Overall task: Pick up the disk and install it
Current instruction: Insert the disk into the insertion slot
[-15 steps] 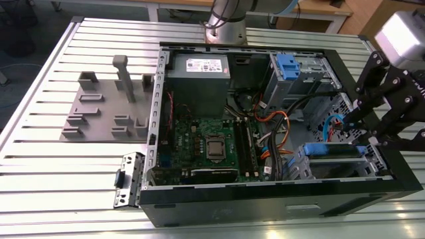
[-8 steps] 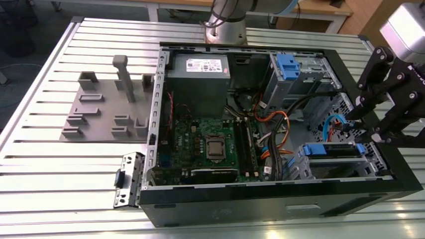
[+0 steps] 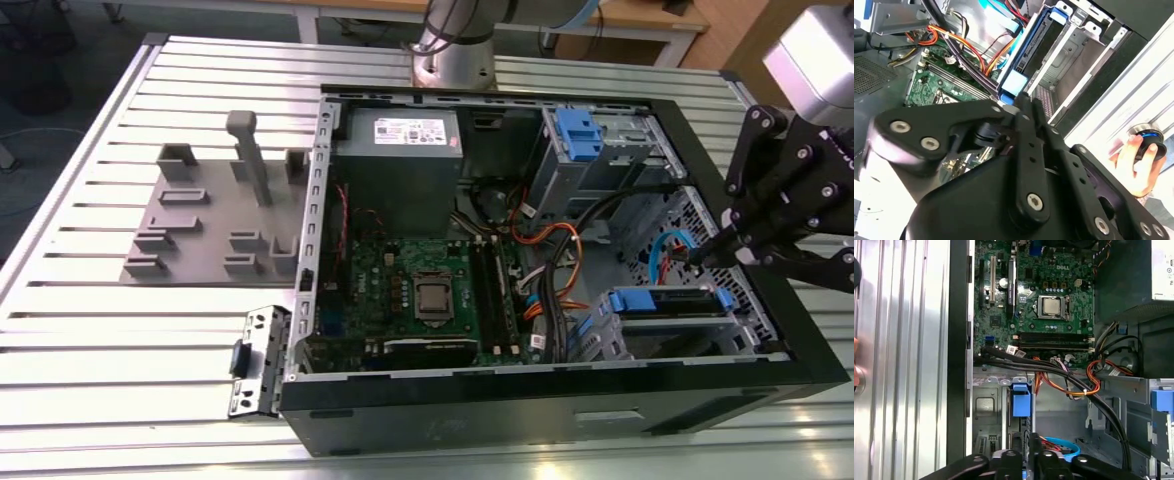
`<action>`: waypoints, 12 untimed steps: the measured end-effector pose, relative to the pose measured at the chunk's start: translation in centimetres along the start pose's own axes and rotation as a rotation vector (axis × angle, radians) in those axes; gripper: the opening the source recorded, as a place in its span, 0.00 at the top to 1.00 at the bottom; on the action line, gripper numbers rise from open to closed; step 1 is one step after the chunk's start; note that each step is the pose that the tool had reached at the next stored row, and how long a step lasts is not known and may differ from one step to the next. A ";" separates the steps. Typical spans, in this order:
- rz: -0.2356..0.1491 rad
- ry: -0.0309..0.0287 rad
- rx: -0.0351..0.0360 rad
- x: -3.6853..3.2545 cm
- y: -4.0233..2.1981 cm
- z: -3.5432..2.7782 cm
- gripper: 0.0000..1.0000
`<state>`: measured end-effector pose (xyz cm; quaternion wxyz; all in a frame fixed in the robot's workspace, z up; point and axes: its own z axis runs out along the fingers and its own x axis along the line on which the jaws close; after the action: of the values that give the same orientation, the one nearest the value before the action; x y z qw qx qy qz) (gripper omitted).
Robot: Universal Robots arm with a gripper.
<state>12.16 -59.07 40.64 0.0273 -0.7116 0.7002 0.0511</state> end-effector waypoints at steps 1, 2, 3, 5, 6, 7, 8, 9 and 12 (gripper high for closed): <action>0.000 -0.0011 0.0001 0.00 0.00 0.00 0.81; 0.000 -0.0022 0.0001 0.00 0.00 0.00 0.87; 0.000 -0.0033 0.0001 0.00 0.00 0.00 0.90; 0.000 -0.0054 0.0001 0.00 0.00 0.00 0.90; 0.000 -0.0064 0.0001 0.00 0.00 0.00 0.90; 0.000 -0.0075 0.0001 0.00 0.00 0.00 0.90; 0.000 -0.0086 0.0001 0.00 0.00 0.00 0.90; 0.000 -0.0096 0.0002 0.00 0.00 0.00 0.90; 0.000 -0.0128 0.0002 0.00 0.00 0.00 0.90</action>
<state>12.16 -59.06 40.64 0.0319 -0.7114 0.6999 0.0556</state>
